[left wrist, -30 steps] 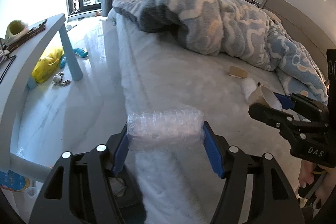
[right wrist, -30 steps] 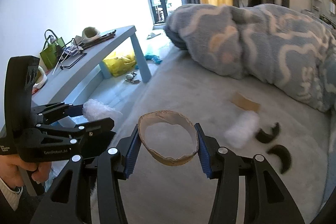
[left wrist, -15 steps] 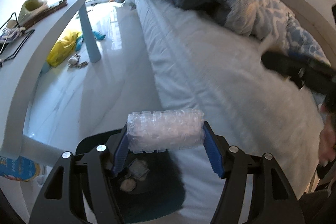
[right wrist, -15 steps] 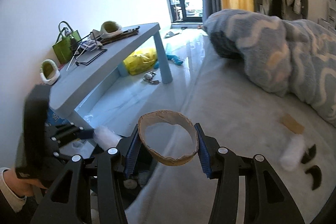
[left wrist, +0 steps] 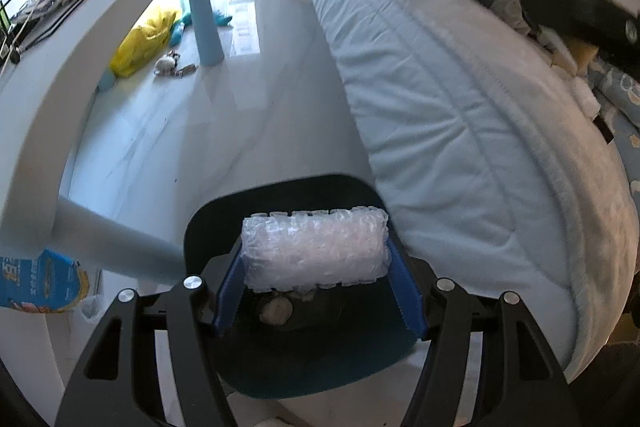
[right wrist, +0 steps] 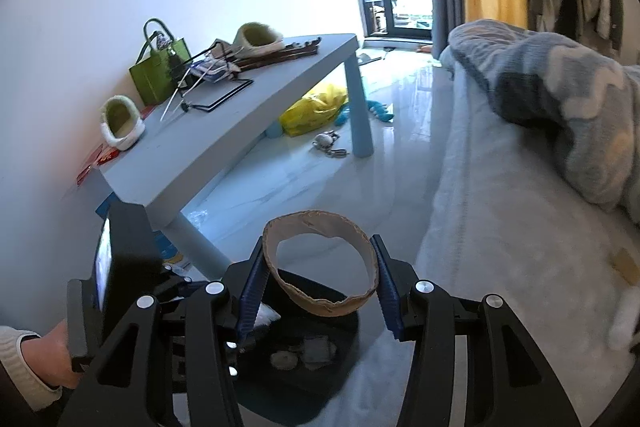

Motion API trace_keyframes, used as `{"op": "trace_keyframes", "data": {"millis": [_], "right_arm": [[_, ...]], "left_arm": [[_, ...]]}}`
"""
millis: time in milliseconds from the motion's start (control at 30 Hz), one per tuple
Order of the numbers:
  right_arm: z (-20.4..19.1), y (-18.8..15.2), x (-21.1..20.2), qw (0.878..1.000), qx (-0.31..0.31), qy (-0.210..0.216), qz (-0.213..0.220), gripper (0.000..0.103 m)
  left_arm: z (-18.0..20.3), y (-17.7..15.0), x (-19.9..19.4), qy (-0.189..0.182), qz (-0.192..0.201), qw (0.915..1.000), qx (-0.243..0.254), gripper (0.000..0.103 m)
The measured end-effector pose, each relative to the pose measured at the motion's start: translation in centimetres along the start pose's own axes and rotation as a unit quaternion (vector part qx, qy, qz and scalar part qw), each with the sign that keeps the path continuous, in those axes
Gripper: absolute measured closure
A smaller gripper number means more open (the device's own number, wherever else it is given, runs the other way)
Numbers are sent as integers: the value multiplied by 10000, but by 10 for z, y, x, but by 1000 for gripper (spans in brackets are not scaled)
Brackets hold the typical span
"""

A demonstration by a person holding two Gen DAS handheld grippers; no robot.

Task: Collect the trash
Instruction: 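Carry both items to the black bin while the left tool opens, dropping the bubble wrap inside, then lower the tape roll into the black bin and open the right tool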

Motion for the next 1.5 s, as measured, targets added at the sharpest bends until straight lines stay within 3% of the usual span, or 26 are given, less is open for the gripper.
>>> {"op": "trace_keyframes", "data": {"millis": [267, 433, 600, 867, 1500], "right_arm": [[-25, 5, 25, 9997, -2, 241, -101, 53], [-35, 4, 43, 9993, 9, 302, -200, 53], [-44, -1, 60, 9990, -46, 296, -345, 53], [-44, -20, 96, 9966, -112, 66, -818, 53], [-44, -85, 168, 9784, -313, -195, -2034, 53]], "left_arm": [[-25, -18, 3, 11, -179, 9998, -2, 32], [-36, -21, -4, -25, -98, 9999, -29, 21], [-46, -20, -10, -17, 19, 10000, -63, 20], [-63, -13, -38, -93, 453, 9984, -312, 21], [-97, 24, -111, -258, 1457, 9840, -993, 27]]}}
Point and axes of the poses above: each gripper's, at about its wrist camera, not at the fingertips, and x roughly the way its jaws point, z to its right, y to its top, the point moved 6 cm from there along x, roughly the way its jaws point, and after that the axes turned 5 degrees about y, right-handed, at the moved point
